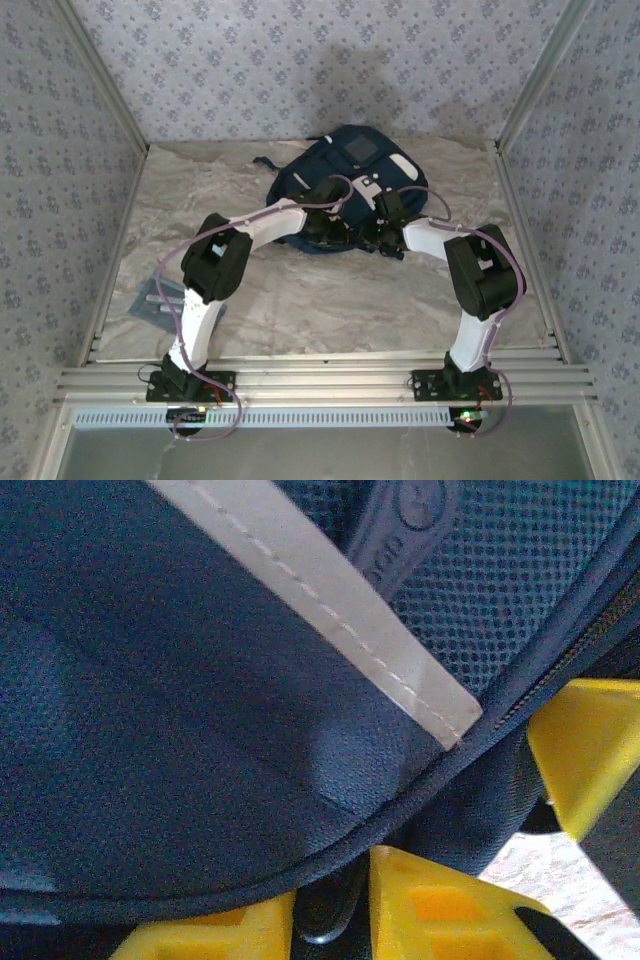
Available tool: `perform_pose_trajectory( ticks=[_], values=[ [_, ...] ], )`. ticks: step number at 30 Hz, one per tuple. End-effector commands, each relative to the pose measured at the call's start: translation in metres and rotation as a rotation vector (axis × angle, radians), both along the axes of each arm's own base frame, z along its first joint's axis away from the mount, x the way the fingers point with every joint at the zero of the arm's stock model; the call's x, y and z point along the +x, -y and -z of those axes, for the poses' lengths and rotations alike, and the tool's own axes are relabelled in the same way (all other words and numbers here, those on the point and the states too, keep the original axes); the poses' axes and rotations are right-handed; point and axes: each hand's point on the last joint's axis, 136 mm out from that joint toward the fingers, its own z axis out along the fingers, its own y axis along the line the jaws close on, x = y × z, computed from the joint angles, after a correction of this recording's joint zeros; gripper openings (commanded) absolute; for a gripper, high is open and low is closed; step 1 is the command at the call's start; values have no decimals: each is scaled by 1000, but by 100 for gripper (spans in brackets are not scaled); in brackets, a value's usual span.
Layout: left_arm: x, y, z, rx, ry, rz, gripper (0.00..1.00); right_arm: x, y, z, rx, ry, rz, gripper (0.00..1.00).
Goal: Pack the student bag
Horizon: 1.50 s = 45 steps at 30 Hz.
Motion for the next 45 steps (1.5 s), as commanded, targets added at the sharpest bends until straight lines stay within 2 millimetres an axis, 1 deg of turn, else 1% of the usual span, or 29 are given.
perform_pose_trajectory(
  ticks=[1,3,6,8,10,13,18,20,22,24,29,30,32,35,40,41,42,44,45],
  values=[
    [29,26,-24,-211,72,-48,24,-47,10,40,-74,-180,-33,25],
    [29,31,-46,-299,76,-66,26,-47,11,40,-77,-181,-32,25],
    [28,36,-72,-380,93,-79,35,-47,10,41,-80,-181,-35,25],
    [29,37,-82,-410,98,-82,39,-47,10,41,-80,-180,-36,25],
    [29,38,-83,-412,100,-82,40,-47,9,41,-82,-180,-37,25],
    [30,38,-76,-402,89,-85,41,-48,9,41,-84,-179,-41,25],
    [27,38,-56,-349,67,-75,41,-48,9,40,-87,-179,-41,25],
    [23,33,-44,-256,63,-51,42,-47,9,39,-86,-175,-41,25],
    [20,22,-29,-118,82,-17,42,-47,9,39,-85,-174,-42,25],
    [17,15,-19,-26,102,15,40,-46,9,38,-87,-172,-41,25],
    [15,-6,8,134,90,44,35,-46,8,36,-83,-169,-42,25],
    [16,-8,12,149,91,42,33,-46,8,36,-82,-168,-42,25],
    [17,-8,16,144,90,38,27,-46,8,36,-85,-169,-42,25],
    [20,-5,13,128,103,28,18,-46,9,36,-89,-169,-44,25],
    [26,-4,7,127,129,28,11,-47,10,36,-95,-171,-45,25],
    [26,-4,7,129,130,32,11,-47,10,36,-96,-171,-45,25],
    [25,-4,7,133,125,42,14,-47,10,36,-96,-172,-43,25],
    [22,-3,12,137,105,60,23,-46,10,35,-94,-169,-40,25],
    [19,-2,15,136,91,72,24,-45,10,36,-93,-169,-38,25]
  ],
)
